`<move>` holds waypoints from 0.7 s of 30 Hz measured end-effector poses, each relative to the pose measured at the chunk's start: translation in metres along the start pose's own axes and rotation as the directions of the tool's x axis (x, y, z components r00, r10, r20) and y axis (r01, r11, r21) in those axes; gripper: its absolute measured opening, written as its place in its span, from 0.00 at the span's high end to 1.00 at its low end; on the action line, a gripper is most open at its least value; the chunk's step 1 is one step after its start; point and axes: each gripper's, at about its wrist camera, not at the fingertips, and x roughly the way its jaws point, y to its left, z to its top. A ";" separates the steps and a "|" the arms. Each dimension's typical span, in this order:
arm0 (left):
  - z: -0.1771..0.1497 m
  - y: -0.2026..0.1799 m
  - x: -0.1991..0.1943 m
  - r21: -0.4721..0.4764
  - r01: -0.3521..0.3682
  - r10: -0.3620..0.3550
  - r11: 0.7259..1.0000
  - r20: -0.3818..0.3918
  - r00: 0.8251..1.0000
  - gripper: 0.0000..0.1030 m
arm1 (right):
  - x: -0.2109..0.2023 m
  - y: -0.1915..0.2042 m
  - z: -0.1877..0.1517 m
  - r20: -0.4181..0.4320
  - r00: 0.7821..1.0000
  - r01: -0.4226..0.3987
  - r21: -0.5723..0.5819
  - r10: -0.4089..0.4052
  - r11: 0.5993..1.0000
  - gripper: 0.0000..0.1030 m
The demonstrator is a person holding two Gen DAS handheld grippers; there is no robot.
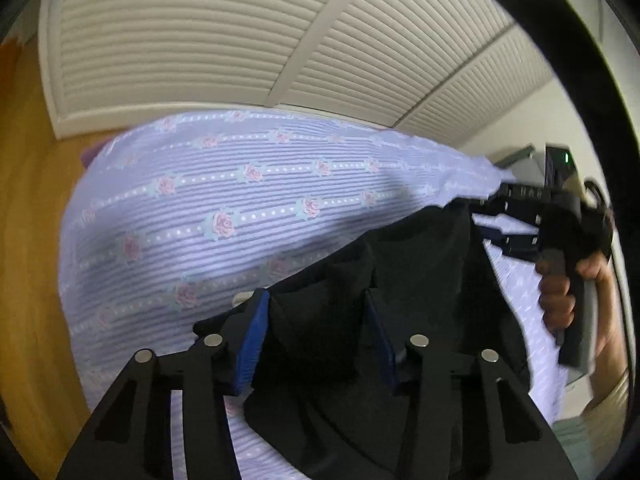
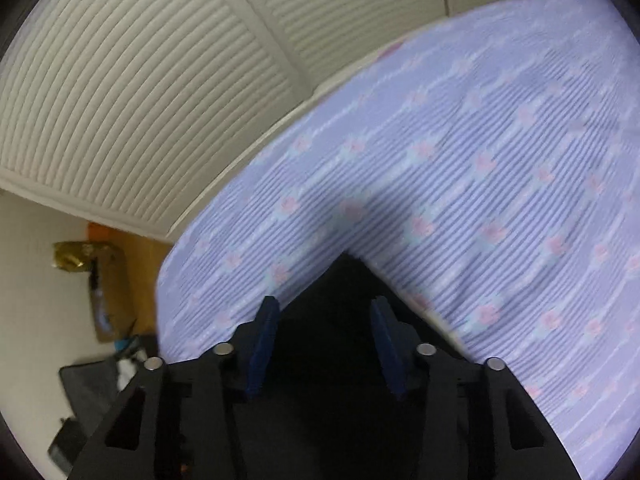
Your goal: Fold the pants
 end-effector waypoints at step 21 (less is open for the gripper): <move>-0.001 0.011 0.001 -0.023 -0.145 0.146 0.989 0.018 0.989 0.98 | -0.036 0.011 -0.004 0.270 0.926 0.293 -0.071 -0.264 0.953 0.80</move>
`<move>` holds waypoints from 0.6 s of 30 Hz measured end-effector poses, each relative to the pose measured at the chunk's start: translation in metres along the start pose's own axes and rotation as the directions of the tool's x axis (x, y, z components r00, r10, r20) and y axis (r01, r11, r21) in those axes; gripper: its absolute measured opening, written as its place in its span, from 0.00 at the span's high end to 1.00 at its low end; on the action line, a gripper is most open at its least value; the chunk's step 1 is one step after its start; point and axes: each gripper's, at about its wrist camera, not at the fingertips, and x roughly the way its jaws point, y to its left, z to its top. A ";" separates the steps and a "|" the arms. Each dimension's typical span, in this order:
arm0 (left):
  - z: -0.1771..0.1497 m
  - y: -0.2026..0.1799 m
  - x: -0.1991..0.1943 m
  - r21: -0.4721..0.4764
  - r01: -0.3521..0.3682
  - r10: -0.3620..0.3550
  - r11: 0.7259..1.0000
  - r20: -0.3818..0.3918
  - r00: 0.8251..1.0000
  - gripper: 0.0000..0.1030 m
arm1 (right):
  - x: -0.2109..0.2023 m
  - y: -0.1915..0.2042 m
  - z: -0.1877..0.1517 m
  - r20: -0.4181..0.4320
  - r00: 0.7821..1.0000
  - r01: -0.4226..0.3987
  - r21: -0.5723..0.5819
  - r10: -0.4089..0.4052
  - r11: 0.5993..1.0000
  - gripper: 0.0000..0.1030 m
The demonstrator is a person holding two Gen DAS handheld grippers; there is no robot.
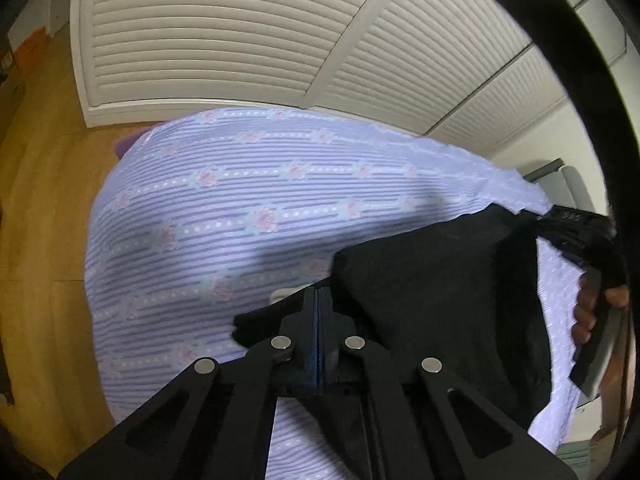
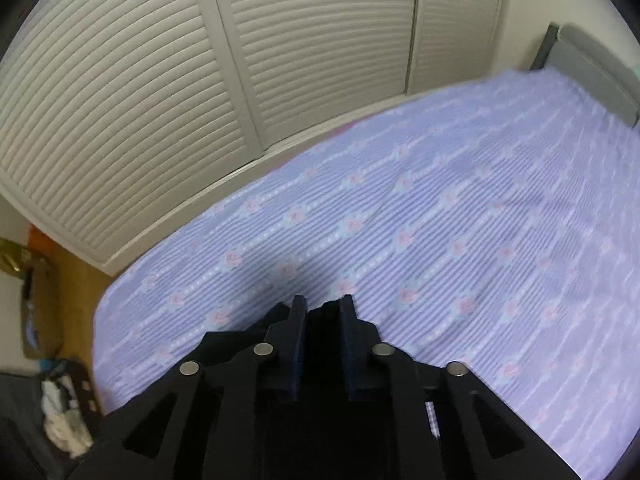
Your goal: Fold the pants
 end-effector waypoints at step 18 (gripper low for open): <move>-0.004 -0.059 -0.067 0.422 -0.050 -0.044 0.905 0.211 0.976 0.40 | -0.145 -0.039 -0.135 0.351 0.921 0.150 0.088 -0.171 0.985 0.32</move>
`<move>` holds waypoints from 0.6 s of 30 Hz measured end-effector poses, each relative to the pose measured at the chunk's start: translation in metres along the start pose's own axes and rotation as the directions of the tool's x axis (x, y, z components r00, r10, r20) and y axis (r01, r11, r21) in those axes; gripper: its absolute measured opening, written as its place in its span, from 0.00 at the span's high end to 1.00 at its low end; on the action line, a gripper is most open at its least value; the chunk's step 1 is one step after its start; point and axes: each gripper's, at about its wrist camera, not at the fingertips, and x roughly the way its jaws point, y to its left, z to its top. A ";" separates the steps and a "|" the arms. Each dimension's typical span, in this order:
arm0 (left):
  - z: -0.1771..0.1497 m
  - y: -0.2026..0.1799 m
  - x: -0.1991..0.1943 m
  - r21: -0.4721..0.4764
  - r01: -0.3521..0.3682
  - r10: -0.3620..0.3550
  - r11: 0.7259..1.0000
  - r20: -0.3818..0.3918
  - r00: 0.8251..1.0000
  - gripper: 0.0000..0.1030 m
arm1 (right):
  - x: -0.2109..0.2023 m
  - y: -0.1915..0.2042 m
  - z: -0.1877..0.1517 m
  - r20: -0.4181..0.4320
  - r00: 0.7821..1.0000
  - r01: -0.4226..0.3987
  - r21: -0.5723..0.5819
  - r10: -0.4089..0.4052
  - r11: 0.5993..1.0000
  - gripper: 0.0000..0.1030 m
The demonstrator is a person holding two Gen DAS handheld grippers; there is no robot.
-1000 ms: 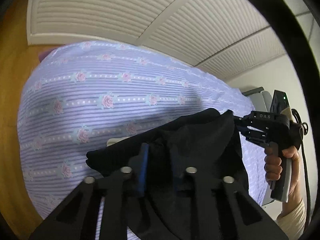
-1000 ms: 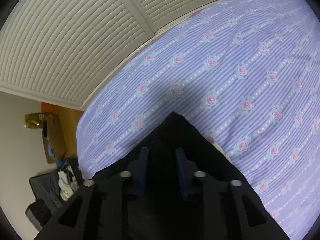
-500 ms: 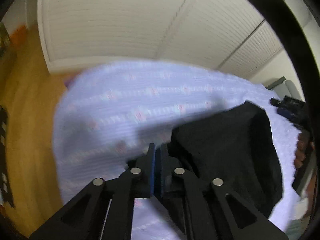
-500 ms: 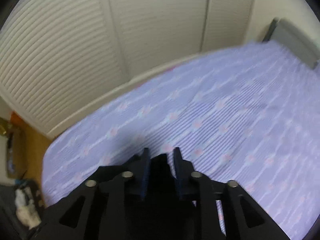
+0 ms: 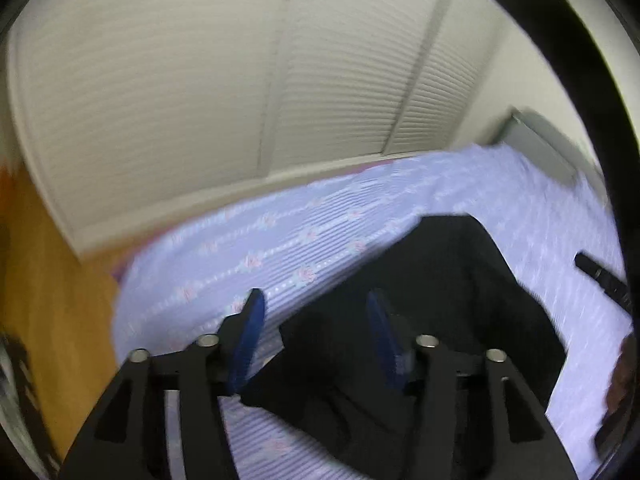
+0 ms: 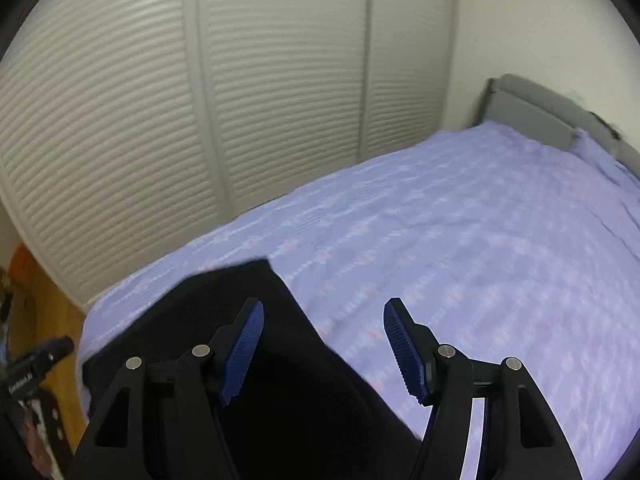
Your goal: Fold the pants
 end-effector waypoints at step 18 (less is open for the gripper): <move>-0.102 -0.166 -0.166 0.516 0.127 -0.151 0.847 0.004 0.989 0.18 | -0.228 -0.067 -0.160 -0.075 0.980 0.188 0.078 -0.183 0.979 0.19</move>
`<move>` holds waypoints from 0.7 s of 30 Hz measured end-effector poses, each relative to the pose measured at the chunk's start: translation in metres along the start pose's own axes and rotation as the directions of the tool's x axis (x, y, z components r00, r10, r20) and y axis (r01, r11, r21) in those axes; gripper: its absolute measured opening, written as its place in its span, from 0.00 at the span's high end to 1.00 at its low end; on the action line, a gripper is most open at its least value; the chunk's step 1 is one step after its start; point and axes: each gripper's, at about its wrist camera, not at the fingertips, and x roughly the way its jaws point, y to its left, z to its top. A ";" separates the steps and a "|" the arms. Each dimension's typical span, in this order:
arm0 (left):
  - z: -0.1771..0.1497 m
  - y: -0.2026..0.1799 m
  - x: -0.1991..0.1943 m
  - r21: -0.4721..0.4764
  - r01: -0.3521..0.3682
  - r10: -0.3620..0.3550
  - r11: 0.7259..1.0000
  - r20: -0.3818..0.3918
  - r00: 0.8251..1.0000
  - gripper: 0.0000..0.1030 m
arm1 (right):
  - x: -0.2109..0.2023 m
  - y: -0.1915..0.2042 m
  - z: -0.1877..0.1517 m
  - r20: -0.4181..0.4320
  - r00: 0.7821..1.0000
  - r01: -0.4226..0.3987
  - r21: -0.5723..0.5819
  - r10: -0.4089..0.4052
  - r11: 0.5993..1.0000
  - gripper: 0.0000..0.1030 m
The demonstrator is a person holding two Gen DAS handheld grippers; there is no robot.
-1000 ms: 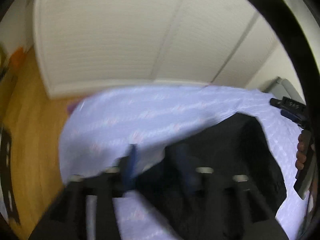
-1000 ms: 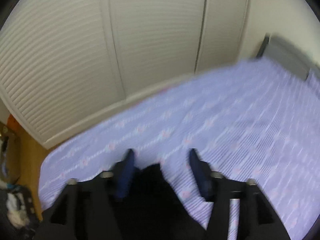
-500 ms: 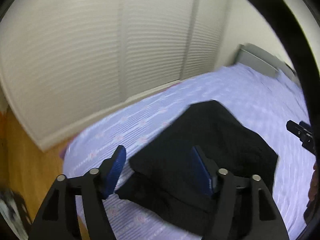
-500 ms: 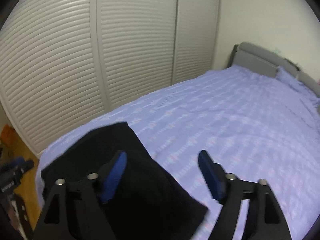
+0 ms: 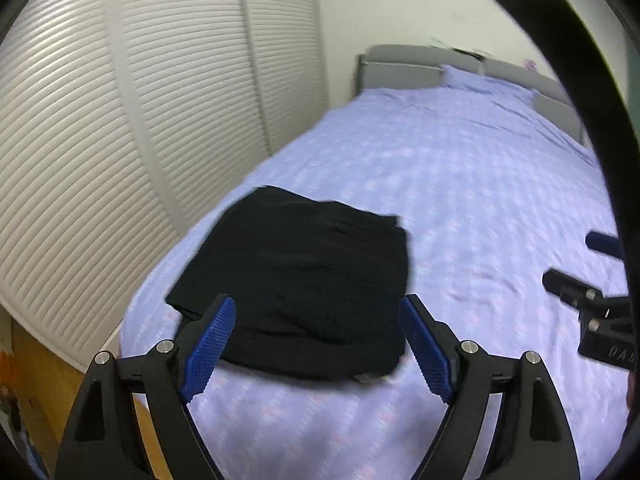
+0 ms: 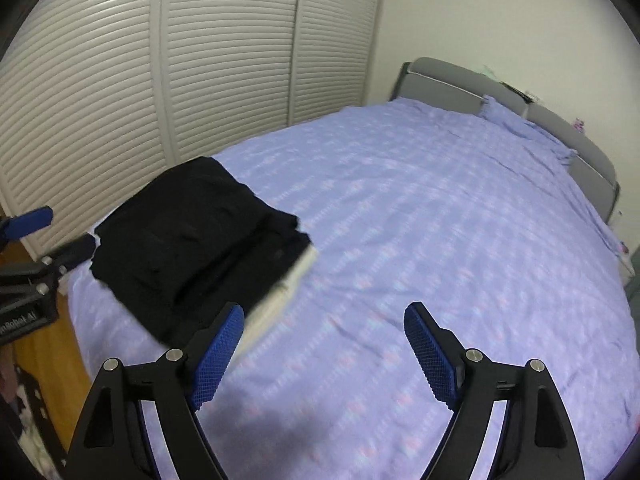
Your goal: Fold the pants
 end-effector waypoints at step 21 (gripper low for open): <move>-0.050 -0.139 -0.156 0.023 0.111 -0.109 0.994 -0.064 0.992 0.14 | -0.211 -0.140 -0.117 0.008 0.997 0.073 0.160 -0.075 0.984 0.19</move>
